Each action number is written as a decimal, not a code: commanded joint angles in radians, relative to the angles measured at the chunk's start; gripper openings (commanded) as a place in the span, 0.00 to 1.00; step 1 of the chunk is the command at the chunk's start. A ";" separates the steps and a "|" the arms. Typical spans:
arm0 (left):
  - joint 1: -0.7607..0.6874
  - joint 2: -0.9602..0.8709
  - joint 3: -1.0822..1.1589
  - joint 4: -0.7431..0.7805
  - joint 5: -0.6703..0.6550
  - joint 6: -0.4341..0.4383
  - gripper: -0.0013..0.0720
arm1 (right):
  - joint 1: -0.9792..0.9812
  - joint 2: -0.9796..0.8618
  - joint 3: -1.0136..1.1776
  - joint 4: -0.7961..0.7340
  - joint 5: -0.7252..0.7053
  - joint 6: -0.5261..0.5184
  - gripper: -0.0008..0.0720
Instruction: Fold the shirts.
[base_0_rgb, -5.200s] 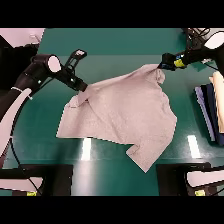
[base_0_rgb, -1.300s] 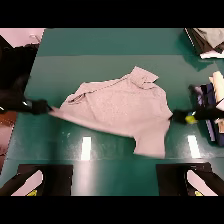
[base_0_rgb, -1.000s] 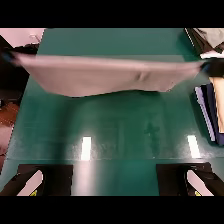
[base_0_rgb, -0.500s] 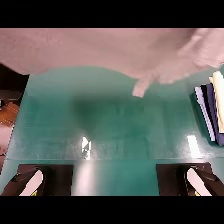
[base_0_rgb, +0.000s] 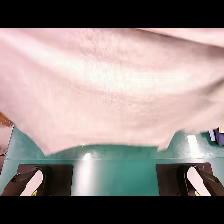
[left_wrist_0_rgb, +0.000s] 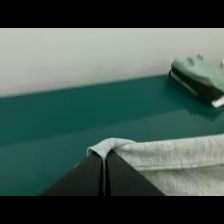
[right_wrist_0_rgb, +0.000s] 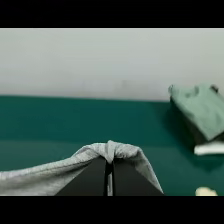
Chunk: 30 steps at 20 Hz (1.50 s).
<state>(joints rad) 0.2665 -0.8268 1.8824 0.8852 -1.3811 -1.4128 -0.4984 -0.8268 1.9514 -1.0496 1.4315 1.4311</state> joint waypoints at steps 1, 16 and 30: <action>0.000 -0.031 -0.320 0.034 -0.074 0.005 0.05 | -0.008 -0.121 -0.114 0.010 0.204 0.037 0.03; -0.008 -0.644 -0.619 -0.243 0.492 0.296 0.05 | 0.395 -0.822 -0.290 -0.158 -0.314 0.079 0.03; -0.123 -0.702 -0.520 0.131 0.385 0.303 0.05 | 0.428 -0.861 -0.229 -0.376 -0.186 0.034 0.03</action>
<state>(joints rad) 0.1486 -1.5265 1.3632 0.9382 -0.8787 -1.1122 -0.0727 -1.6859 1.7229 -1.3861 1.1141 1.4960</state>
